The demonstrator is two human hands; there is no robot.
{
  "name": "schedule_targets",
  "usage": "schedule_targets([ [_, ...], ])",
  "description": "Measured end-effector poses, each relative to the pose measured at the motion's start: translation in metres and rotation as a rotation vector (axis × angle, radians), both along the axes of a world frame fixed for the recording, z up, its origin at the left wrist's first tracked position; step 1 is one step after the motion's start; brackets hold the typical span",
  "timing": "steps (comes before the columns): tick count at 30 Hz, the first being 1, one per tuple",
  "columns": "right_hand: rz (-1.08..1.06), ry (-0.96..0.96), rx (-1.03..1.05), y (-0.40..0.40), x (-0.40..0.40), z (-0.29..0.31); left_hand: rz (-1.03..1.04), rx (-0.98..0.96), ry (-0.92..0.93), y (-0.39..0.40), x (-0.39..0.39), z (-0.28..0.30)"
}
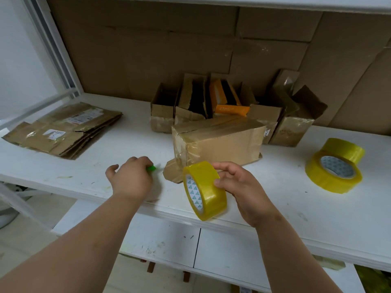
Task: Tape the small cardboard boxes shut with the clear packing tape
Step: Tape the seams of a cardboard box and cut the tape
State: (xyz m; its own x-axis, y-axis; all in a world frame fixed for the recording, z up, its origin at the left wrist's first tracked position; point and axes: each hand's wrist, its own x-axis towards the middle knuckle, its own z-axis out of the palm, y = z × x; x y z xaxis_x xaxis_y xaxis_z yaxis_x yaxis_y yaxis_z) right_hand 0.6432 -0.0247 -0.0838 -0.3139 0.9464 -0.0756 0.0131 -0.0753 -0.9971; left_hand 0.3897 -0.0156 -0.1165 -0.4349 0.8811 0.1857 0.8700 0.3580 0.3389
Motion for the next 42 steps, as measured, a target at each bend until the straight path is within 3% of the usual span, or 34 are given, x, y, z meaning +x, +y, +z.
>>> schedule_targets([
  [3,0.016,-0.025,0.024,0.000,0.002,0.001,-0.017,0.276,-0.079,-0.005,0.009,0.022],
  [6,-0.012,-0.044,0.054,0.000,0.002,0.006,-0.166,0.454,-0.093,-0.011,0.029,0.045],
  [11,-0.157,-0.169,0.249,-0.002,-0.001,0.012,-0.418,0.606,-0.009,-0.026,0.059,0.057],
  [15,-0.135,-0.293,0.544,-0.006,-0.006,0.029,-0.538,0.559,-0.009,-0.035,0.072,0.059],
  [18,-0.072,-0.474,0.721,-0.002,-0.010,0.036,-0.519,0.512,-0.094,-0.041,0.082,0.062],
  [21,-0.036,-0.640,0.820,-0.001,-0.010,0.038,-0.457,0.525,-0.058,-0.046,0.089,0.060],
  [24,-0.046,-0.713,0.863,0.002,-0.001,0.036,-0.240,0.538,-0.037,-0.055,0.093,0.059],
  [27,-0.116,-0.668,0.643,0.006,0.013,0.036,0.028,0.431,-0.296,-0.065,0.089,0.054],
  [30,-0.083,-0.686,0.510,0.010,0.019,0.030,0.066,0.223,-0.778,-0.070,0.093,0.046],
  [32,-0.048,-0.690,0.510,0.009,0.019,0.031,0.069,0.137,-0.971,-0.070,0.101,0.045],
  [36,0.013,-0.656,0.549,0.012,0.022,0.039,0.014,0.100,-1.188,-0.067,0.113,0.049],
  [42,0.066,-0.813,0.587,0.022,0.016,0.046,0.010,0.143,-1.427,-0.062,0.114,0.049],
])
